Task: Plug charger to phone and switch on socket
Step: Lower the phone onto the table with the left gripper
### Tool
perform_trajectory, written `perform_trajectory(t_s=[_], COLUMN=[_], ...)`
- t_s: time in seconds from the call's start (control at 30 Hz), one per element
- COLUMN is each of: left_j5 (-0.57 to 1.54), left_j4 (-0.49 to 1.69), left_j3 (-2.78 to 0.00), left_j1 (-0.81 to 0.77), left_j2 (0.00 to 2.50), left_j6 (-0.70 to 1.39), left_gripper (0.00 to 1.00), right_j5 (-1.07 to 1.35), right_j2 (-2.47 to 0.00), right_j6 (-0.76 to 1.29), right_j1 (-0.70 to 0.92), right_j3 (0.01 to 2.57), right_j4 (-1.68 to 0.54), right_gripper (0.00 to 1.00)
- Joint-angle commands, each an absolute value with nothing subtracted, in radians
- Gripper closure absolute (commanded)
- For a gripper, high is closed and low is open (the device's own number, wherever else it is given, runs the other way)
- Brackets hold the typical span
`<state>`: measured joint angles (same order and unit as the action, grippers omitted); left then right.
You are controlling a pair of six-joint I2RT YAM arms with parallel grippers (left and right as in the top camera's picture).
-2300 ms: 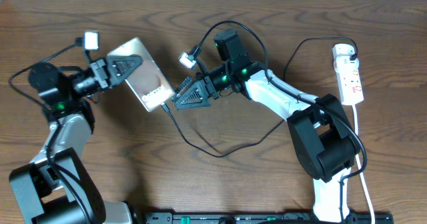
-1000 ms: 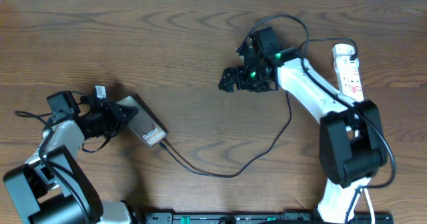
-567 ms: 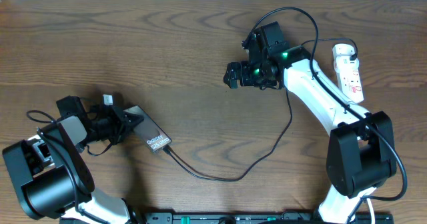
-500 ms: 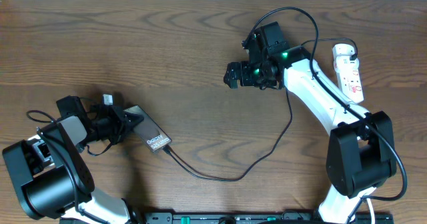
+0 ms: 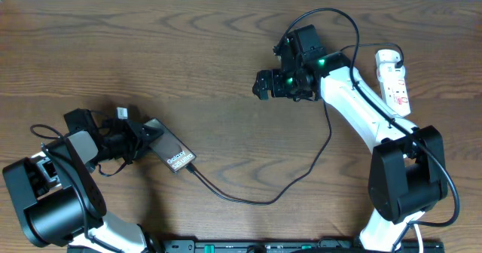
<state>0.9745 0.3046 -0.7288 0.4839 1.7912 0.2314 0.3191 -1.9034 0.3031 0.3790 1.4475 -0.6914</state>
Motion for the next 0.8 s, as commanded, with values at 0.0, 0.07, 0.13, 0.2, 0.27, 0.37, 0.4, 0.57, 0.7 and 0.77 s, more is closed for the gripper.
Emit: perform_trajectory(t_s=[0.0, 0.07, 0.13, 0.2, 0.27, 0.37, 0.4, 0.57, 0.7, 0.77], left_j5=[0.955, 0.955, 0.954, 0.947, 0.916, 0.851, 0.83, 0.73, 0.659, 0.632], left_j4=[0.319, 0.329, 0.342, 0.355, 0.376, 0.411, 0.42, 0.457, 0.476, 0.487], left_j3=[-0.735, -0.735, -0.735, -0.735, -0.735, -0.735, -0.735, -0.735, -0.735, -0.735], left_j1=[0.485, 0.485, 0.485, 0.485, 0.485, 0.485, 0.485, 0.485, 0.485, 0.485], left_j2=[1.803, 1.803, 1.803, 1.803, 1.803, 1.803, 1.803, 1.803, 1.803, 1.803], left_j6=[0.222, 0.222, 0.222, 0.222, 0.223, 0.223, 0.223, 0.242, 0.268, 0.274], left_gripper=[0.67, 0.64, 0.61, 0.59, 0.57, 0.53, 0.53, 0.51, 0.51, 0.51], right_j5=[0.312, 0.312, 0.312, 0.312, 0.312, 0.312, 0.312, 0.312, 0.312, 0.312], right_j2=[-1.887, -1.887, -1.887, -1.887, -1.887, -1.887, -1.887, -1.887, -1.887, -1.887], right_j6=[0.306, 0.306, 0.306, 0.306, 0.306, 0.306, 0.306, 0.306, 0.306, 0.306], right_j1=[0.381, 0.381, 0.381, 0.381, 0.381, 0.381, 0.381, 0.381, 0.381, 0.381], right_j3=[1.455, 1.455, 1.455, 1.455, 1.455, 1.455, 1.455, 1.455, 1.455, 1.455], right_j4=[-0.696, -0.696, -0.696, -0.696, -0.697, -0.697, -0.698, -0.698, -0.698, -0.698], right_gripper=[0.01, 0.01, 0.01, 0.01, 0.01, 0.01, 0.01, 0.01, 0.01, 0.01])
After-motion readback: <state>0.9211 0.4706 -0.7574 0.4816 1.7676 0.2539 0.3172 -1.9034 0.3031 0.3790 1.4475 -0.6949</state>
